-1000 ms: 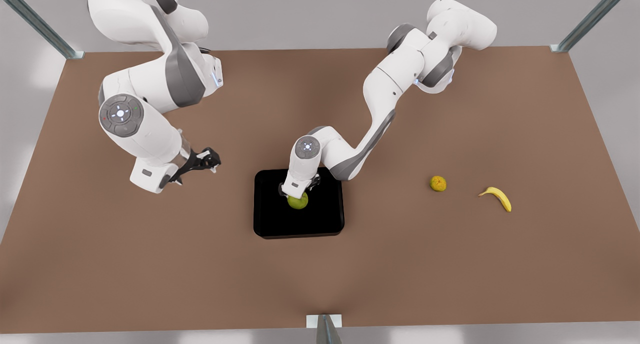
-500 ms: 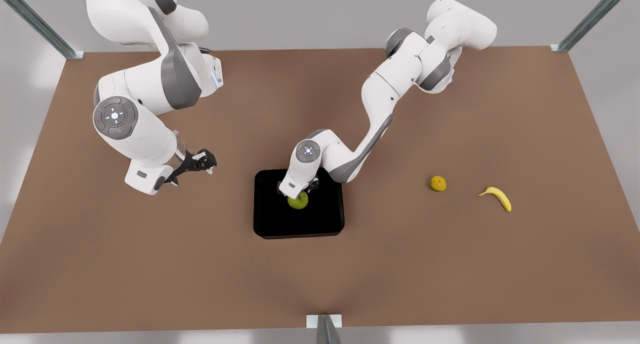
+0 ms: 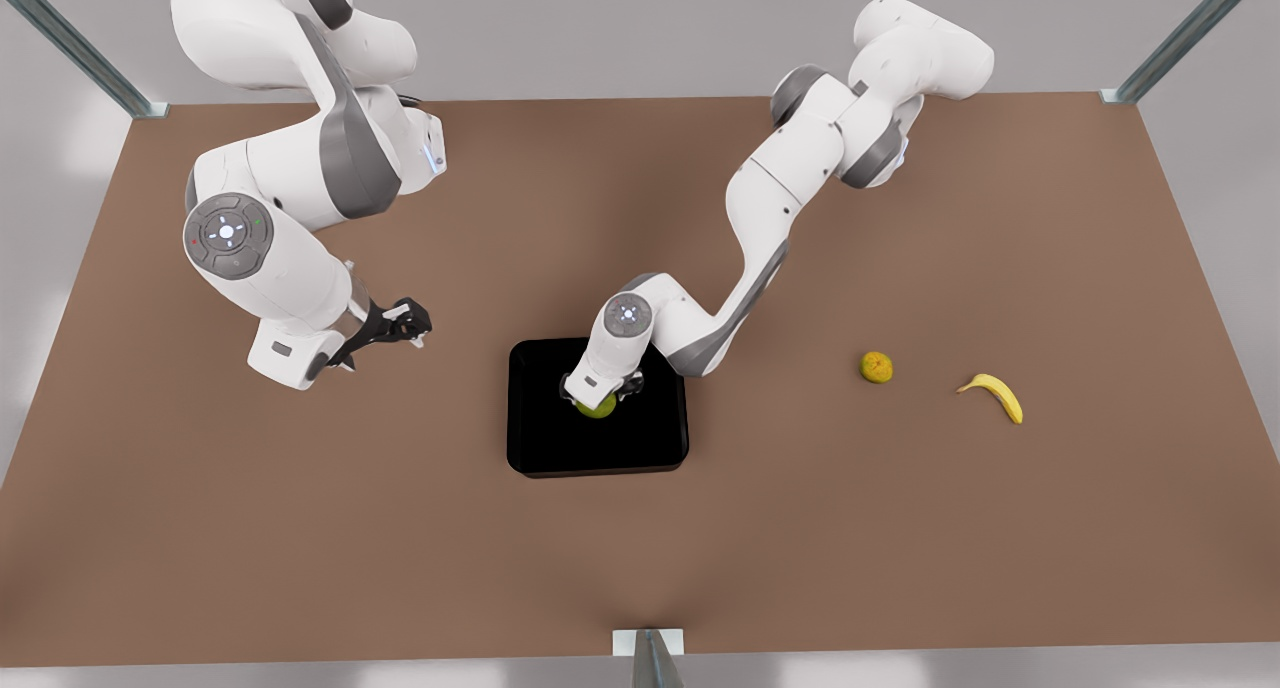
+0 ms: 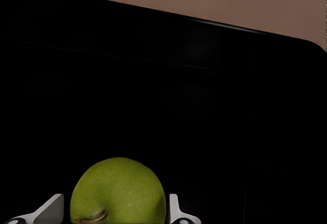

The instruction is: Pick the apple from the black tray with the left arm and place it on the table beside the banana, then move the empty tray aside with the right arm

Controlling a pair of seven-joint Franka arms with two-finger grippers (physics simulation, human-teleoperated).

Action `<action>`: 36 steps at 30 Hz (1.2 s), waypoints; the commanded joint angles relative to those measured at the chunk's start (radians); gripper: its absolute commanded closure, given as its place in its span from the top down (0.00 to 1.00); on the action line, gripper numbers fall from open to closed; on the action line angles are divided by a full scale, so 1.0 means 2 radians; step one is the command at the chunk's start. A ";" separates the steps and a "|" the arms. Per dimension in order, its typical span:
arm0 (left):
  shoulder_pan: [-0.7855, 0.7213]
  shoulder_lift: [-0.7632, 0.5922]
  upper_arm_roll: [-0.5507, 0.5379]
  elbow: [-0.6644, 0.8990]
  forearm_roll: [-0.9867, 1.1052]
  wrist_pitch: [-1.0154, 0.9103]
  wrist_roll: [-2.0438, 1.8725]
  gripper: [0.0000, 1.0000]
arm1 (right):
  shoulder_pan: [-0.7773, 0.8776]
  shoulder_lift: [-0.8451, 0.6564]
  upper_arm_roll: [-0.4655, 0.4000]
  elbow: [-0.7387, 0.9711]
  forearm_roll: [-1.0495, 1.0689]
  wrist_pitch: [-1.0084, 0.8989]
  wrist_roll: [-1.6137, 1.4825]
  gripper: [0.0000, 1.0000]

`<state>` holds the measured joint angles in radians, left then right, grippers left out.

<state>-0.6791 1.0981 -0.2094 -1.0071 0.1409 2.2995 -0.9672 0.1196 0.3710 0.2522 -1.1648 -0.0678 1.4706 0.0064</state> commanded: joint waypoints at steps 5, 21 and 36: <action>-0.002 0.003 -0.001 0.003 0.001 0.011 0.026 1.00 | 0.000 -0.001 0.001 0.000 0.001 -0.001 -0.003 1.00; -0.009 0.012 0.005 0.003 0.002 0.012 0.021 1.00 | -0.005 -0.001 0.000 -0.003 0.002 -0.009 -0.011 1.00; -0.006 0.006 0.006 0.003 0.001 -0.008 0.019 0.73 | -0.006 -0.001 -0.001 -0.003 0.002 -0.009 -0.014 1.00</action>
<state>-0.6931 1.1135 -0.1967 -1.0019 0.1490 2.3194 -0.9391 0.1074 0.3710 0.2496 -1.1709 -0.0635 1.4532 -0.0122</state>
